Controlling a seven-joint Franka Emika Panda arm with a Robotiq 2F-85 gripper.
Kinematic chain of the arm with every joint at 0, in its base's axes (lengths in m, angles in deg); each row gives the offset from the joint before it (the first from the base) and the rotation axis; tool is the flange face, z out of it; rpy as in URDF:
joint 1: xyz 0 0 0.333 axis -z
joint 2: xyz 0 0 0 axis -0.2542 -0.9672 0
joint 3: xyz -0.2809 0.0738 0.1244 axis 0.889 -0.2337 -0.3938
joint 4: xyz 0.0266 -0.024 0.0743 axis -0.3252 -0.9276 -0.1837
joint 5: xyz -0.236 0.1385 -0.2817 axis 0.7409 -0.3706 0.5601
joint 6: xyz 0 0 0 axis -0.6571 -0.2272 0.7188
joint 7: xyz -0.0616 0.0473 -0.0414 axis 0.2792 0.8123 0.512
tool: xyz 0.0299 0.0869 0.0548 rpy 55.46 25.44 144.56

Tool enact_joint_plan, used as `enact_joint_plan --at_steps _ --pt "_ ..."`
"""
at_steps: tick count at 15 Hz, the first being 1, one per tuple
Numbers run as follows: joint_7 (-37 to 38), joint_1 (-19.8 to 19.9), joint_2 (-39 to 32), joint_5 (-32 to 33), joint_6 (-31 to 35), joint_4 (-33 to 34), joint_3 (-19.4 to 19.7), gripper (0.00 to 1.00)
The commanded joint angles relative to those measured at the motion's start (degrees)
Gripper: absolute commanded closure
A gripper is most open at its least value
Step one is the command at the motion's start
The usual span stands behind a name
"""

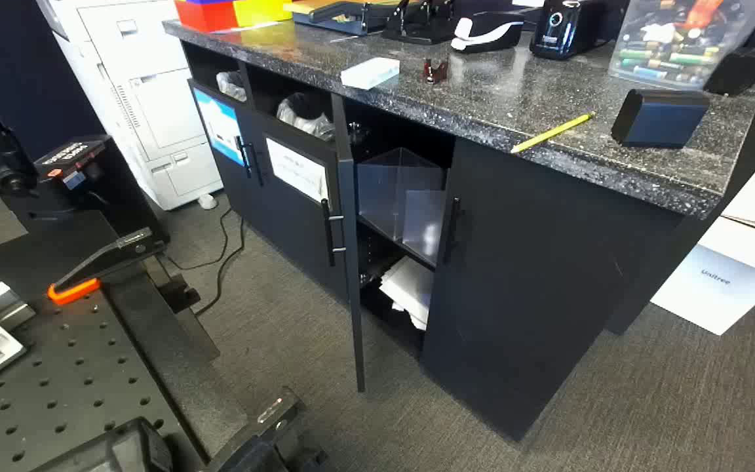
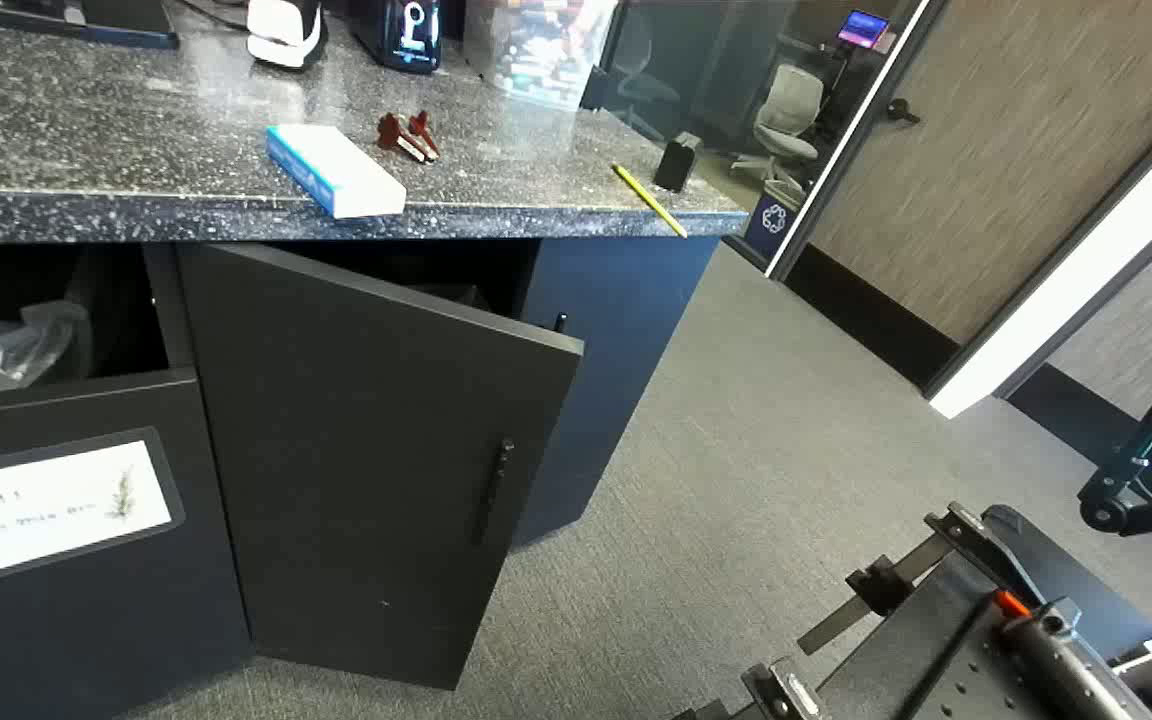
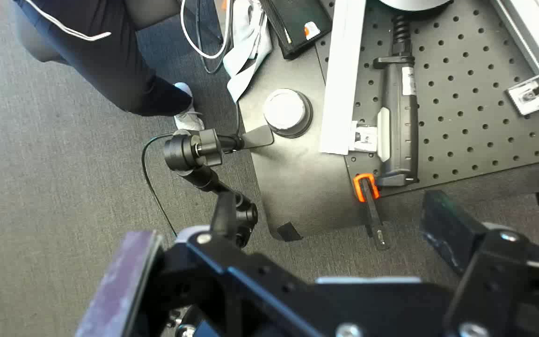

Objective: Move the black object to the left

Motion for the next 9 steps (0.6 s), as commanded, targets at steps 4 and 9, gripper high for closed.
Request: enact_joint_plan --at_steps 4,9 --pt "0.60 -1.43 0.07 0.48 -0.39 0.25 1.14 0.00" --pt "0.78 -1.76 -1.42 0.20 0.21 0.68 0.95 0.00"
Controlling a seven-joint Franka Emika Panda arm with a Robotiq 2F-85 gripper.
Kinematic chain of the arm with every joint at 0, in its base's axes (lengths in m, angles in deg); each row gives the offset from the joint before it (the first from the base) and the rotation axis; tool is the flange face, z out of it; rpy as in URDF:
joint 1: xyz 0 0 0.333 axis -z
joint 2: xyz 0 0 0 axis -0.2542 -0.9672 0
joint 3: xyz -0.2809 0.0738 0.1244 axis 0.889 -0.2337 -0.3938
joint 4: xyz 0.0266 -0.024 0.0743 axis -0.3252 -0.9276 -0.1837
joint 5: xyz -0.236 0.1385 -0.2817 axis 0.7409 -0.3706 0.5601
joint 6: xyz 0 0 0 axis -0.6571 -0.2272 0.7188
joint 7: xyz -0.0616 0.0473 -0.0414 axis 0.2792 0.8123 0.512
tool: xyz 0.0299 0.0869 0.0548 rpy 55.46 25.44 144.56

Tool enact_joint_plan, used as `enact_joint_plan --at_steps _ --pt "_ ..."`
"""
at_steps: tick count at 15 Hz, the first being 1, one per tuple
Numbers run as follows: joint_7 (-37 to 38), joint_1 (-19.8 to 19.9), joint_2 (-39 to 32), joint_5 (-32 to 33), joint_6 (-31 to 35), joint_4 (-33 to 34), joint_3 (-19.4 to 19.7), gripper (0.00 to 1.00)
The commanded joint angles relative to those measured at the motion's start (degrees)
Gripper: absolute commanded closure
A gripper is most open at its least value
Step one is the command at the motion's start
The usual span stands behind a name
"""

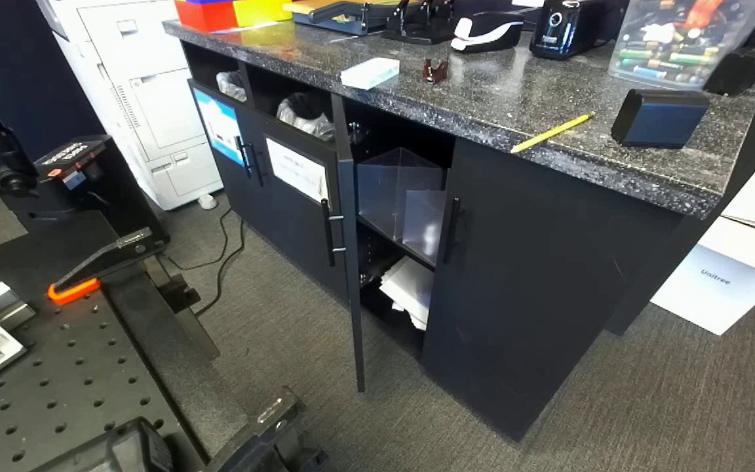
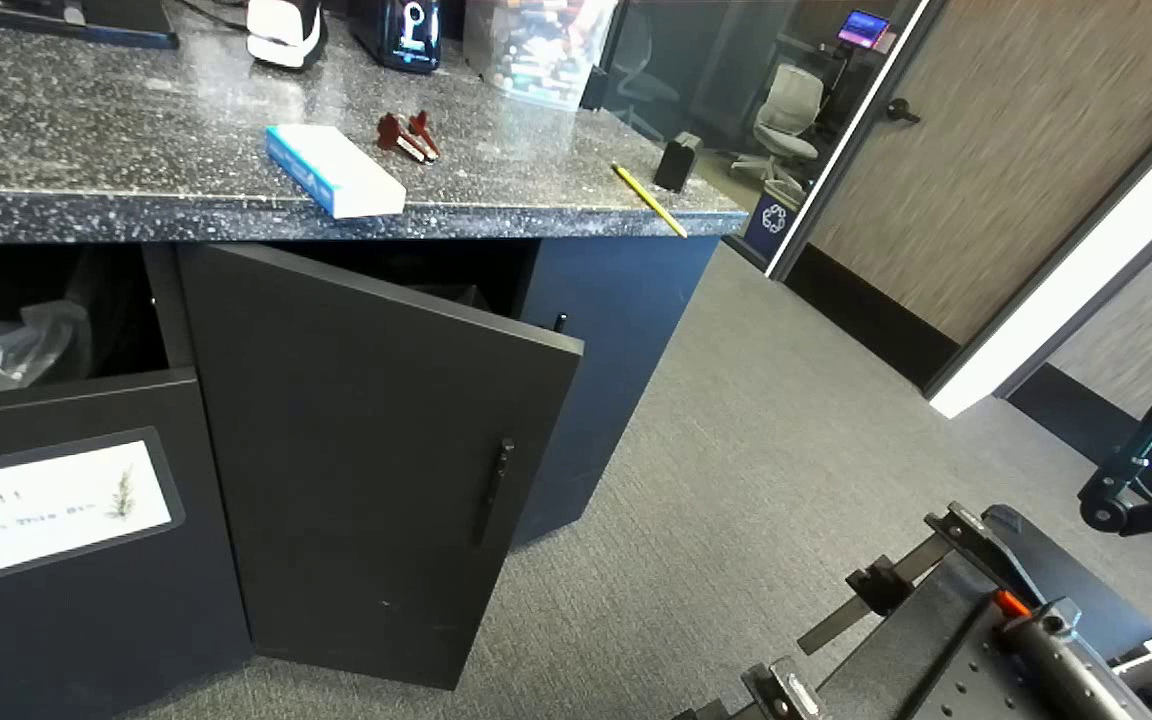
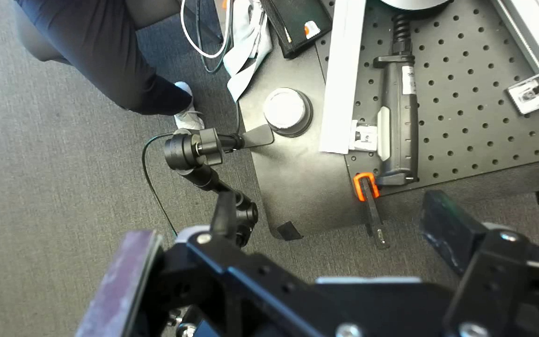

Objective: Move the black object to the left

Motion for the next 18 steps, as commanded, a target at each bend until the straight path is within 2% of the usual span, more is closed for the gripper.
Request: enact_joint_plan --at_steps 1,4,7,14,18 --pt "1.54 -2.07 -3.12 -0.25 1.35 1.13 0.80 0.00" --pt "3.45 -3.61 -10.64 -1.64 4.10 5.23 0.16 0.00" --pt "3.27 -6.11 -21.32 -4.19 5.87 13.64 -0.47 0.00" --pt "8.26 -8.90 -43.97 -14.38 5.42 37.01 -1.60 0.00" --pt "14.95 -9.04 -56.46 -15.18 7.03 50.27 -0.76 0.00"
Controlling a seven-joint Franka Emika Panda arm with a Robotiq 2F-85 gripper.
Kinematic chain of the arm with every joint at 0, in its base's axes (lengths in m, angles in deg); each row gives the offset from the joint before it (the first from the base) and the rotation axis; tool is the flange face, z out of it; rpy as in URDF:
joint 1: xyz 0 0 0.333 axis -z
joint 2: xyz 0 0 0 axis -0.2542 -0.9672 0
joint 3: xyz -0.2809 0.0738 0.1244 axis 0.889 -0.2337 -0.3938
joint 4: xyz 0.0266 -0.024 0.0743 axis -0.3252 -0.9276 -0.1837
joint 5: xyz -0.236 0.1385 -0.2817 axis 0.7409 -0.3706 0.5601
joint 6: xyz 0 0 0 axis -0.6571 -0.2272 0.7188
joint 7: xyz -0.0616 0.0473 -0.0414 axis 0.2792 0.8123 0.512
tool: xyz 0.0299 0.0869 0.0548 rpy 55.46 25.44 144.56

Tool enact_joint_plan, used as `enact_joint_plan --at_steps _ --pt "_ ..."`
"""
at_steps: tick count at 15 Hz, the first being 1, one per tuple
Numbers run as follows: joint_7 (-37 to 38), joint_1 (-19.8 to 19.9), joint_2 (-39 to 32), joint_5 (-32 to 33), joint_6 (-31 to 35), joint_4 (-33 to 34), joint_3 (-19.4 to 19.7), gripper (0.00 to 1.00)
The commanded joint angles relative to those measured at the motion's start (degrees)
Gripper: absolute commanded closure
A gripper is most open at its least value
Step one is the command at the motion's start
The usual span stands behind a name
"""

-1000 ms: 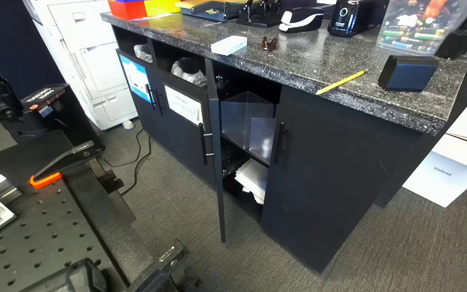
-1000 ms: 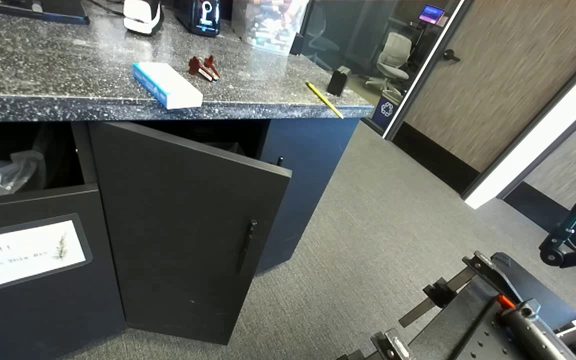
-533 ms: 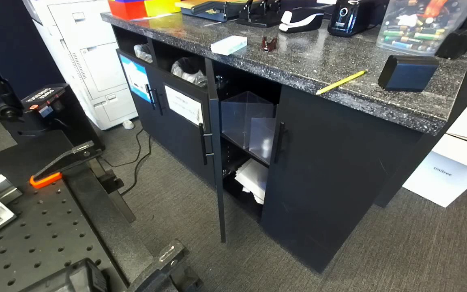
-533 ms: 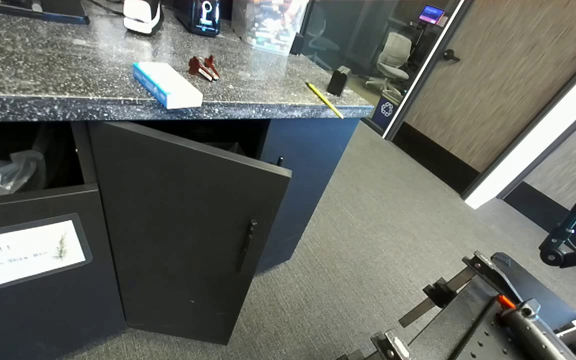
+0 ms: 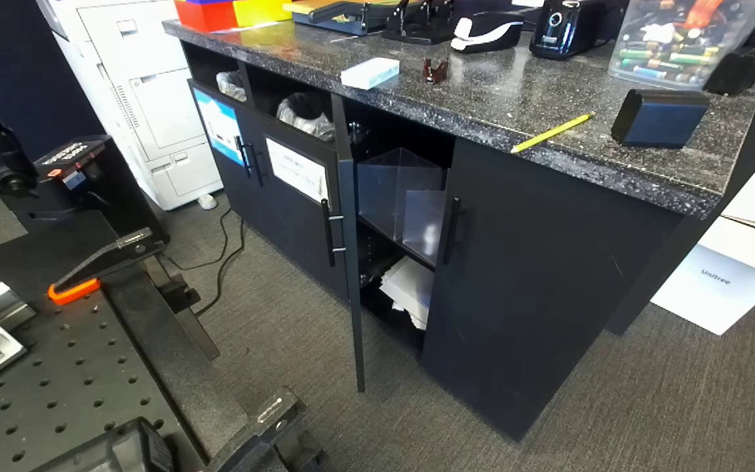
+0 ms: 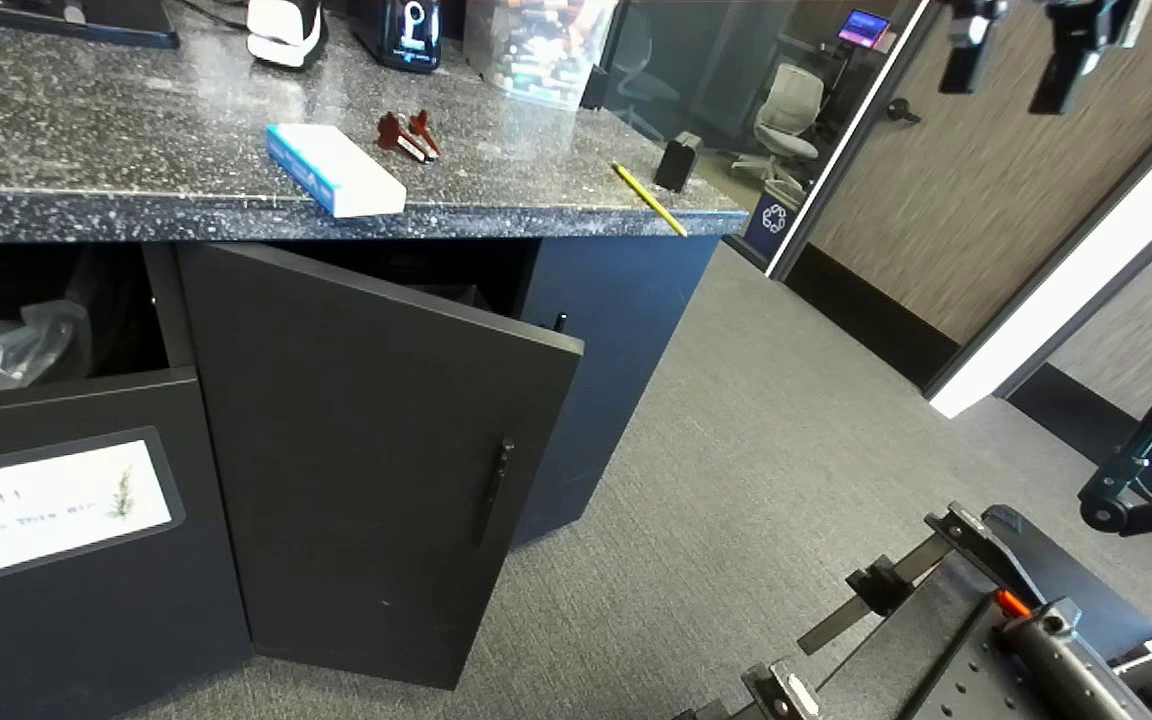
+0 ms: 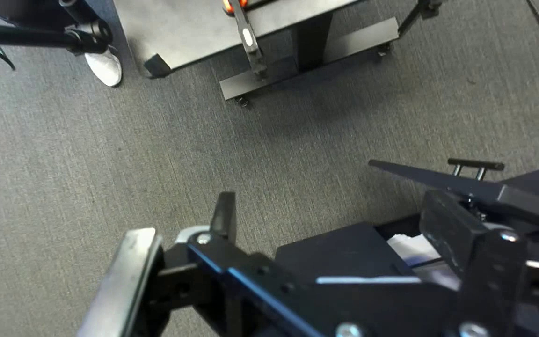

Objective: Move the black object to the left

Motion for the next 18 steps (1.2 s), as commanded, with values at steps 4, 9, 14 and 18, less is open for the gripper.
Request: enact_joint_plan --at_steps 4,9,14,18 --pt "9.48 0.50 -20.93 -2.44 -0.41 24.17 2.35 0.00" --pt "15.51 1.98 -33.05 -6.51 1.43 39.54 3.17 0.00" --pt "19.85 3.11 -43.94 -8.20 5.77 54.06 3.52 0.00" --pt "22.33 3.67 -52.07 -7.70 6.86 64.74 3.81 0.00"
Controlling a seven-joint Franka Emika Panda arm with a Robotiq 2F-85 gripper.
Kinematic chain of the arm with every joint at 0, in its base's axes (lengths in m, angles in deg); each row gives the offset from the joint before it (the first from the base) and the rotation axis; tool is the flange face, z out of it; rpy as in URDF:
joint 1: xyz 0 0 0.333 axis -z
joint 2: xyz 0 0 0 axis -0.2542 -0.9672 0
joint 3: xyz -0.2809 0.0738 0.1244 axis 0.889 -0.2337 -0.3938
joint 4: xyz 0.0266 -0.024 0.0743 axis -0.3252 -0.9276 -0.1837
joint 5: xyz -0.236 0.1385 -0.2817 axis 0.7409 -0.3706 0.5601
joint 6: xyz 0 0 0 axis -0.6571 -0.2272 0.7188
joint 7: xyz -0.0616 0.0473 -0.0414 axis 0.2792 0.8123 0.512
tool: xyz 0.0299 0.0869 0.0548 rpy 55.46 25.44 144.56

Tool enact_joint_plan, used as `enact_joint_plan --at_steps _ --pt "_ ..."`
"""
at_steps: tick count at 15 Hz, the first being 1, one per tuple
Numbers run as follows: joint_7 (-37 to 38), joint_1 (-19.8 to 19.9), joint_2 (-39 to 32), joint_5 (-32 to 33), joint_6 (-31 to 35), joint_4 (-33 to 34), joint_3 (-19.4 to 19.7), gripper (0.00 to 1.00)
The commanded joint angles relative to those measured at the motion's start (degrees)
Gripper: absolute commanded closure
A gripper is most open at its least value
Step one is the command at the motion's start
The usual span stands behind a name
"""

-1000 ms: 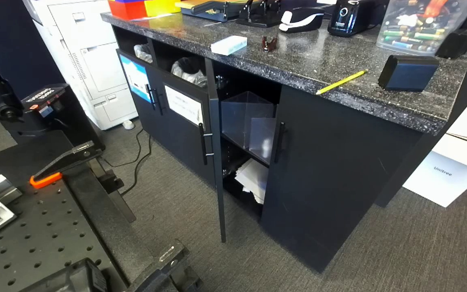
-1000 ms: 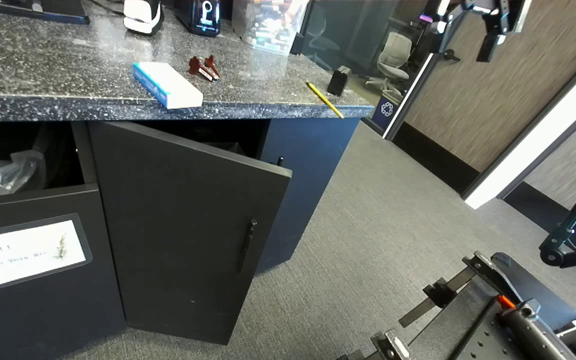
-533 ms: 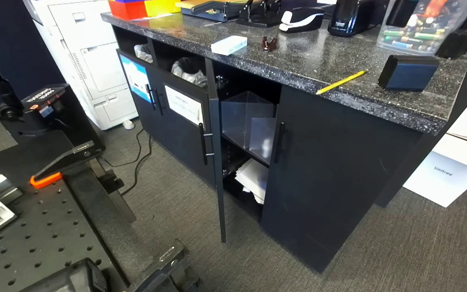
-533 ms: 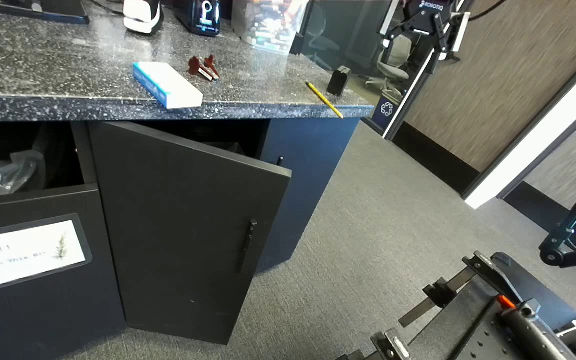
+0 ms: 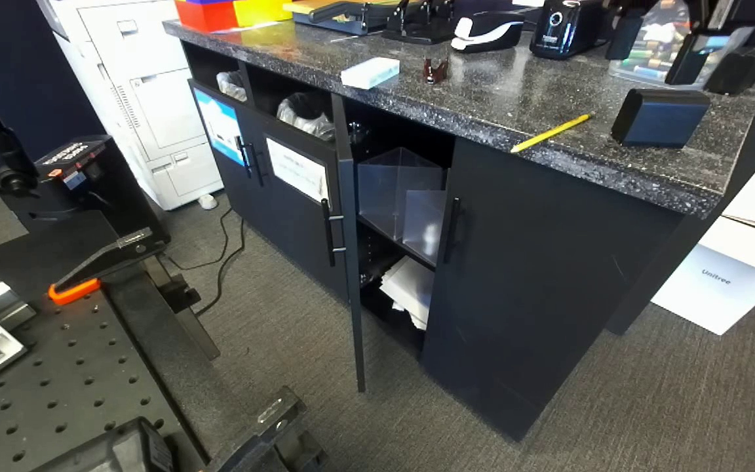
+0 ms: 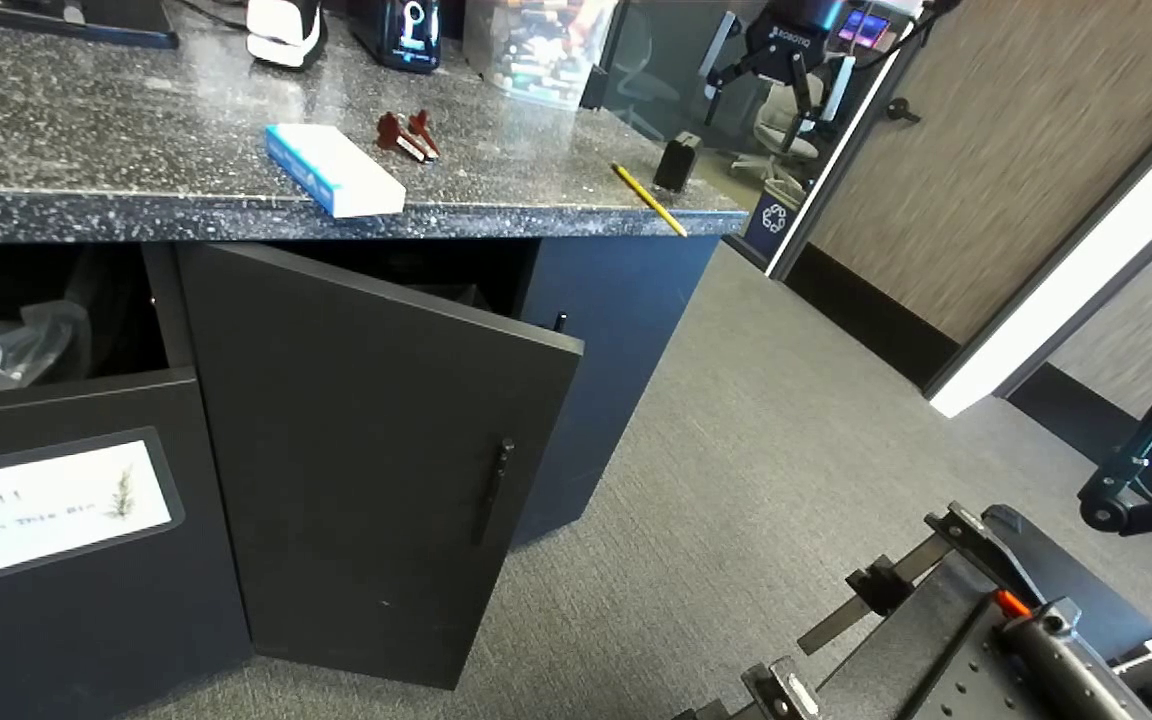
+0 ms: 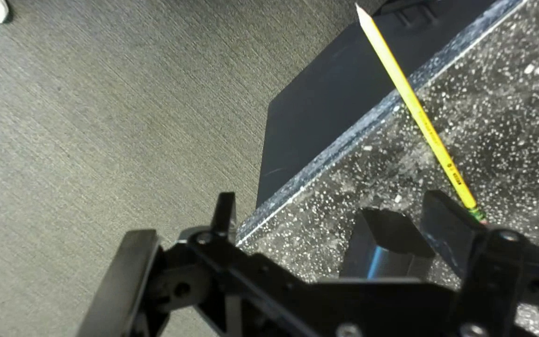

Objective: Move the black object to the left

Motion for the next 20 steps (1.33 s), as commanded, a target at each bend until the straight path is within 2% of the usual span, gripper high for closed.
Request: enact_joint_plan --at_steps 1,6,17,18,19,20 --pt "2.60 0.79 -9.48 -0.96 0.37 13.96 0.26 0.00" --pt "4.40 1.21 -15.92 -0.70 1.00 22.81 -0.53 0.00" --pt "4.45 0.60 -18.78 -0.06 6.88 23.82 -0.12 0.00" --pt "4.53 0.51 -19.05 0.13 7.67 23.94 0.07 0.05" --pt "4.63 0.42 -19.33 0.40 8.60 24.05 0.31 0.26" --pt "4.64 0.40 -19.53 0.49 9.43 24.06 0.37 0.29"
